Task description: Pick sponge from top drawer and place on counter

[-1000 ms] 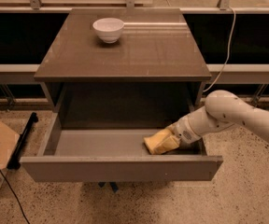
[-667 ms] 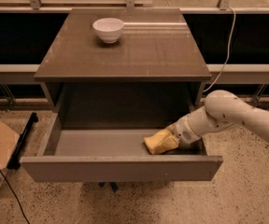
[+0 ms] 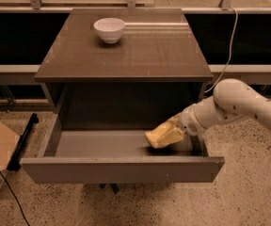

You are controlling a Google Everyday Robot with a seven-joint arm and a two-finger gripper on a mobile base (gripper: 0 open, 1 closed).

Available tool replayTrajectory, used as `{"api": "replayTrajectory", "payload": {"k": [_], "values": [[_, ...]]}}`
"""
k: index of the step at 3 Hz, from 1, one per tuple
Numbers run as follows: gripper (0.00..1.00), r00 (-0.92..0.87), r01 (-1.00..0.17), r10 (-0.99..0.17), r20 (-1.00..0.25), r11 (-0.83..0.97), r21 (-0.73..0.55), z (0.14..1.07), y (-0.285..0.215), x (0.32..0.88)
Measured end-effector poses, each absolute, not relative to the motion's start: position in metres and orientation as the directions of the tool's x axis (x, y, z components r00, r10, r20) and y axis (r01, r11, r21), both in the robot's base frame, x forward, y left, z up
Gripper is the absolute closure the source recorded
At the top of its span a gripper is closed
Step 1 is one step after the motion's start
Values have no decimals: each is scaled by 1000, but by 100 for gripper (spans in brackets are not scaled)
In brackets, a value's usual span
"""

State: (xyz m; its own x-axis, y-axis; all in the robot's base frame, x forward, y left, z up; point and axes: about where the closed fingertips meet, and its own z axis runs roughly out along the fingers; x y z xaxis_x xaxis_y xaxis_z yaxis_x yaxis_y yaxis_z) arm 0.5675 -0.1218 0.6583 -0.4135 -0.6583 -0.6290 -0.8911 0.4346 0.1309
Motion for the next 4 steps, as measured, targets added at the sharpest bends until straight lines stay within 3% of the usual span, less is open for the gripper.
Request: {"api": "replayTrajectory", "payload": {"k": [2,4], "values": [[100,-199,-940,-607,-769,340,-25,805,-124,580],[100,-92,-909,-577,-811,382,-169,925,-139,622]]}}
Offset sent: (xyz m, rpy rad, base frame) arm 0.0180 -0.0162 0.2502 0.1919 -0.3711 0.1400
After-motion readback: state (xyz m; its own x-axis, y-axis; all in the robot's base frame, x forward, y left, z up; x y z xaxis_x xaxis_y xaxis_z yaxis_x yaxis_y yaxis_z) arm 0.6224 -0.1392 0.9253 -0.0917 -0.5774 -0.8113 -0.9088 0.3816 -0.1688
